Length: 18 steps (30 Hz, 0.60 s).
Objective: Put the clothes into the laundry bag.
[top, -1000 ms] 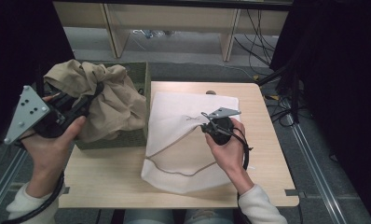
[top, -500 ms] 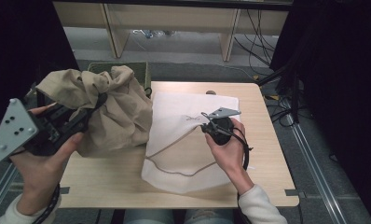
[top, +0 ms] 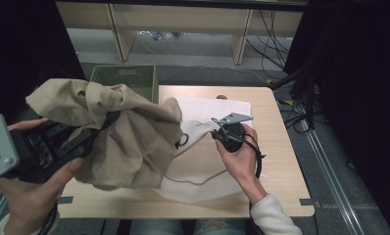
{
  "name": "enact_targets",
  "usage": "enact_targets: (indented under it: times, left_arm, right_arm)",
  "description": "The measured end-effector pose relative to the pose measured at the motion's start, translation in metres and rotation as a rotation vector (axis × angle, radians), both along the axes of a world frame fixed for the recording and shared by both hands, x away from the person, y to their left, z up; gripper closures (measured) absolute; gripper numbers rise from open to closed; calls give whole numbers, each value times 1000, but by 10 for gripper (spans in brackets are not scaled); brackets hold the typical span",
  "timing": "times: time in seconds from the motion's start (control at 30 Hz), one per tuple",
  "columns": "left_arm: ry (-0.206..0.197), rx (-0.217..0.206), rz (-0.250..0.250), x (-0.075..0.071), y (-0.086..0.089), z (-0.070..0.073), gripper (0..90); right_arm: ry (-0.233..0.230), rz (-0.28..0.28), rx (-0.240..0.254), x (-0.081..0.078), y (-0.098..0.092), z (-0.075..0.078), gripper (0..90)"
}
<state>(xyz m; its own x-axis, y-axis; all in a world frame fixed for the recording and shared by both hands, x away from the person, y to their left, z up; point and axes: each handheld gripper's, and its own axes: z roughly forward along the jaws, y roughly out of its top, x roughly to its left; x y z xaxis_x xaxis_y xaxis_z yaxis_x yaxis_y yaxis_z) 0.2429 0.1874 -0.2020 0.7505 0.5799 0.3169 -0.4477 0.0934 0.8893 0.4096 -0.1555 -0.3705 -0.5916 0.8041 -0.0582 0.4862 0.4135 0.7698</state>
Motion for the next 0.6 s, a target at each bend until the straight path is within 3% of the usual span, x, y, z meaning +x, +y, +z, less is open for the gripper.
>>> enact_targets:
  times: [0.07,0.17,0.23,0.37,0.43,0.6]
  left_arm:
    - [4,21,-16,-2,-3,1,834]
    - [12,17,-29,-1,-6,-1,834]
    - [48,31,-74,2,-8,-2,834]
    - [49,45,-68,5,-11,-3,833]
    - [94,74,-84,12,-13,-6,833]
    - [129,98,-114,25,-21,-12,832]
  right_arm:
    - [12,-8,9,-1,1,0,880]
    - [13,-4,6,0,1,0,880]
    - [4,-2,3,0,0,0,881]
    - [3,-2,1,0,0,0,881]
    - [-6,1,1,1,-1,-1,881]
    - [5,-3,4,0,0,0,881]
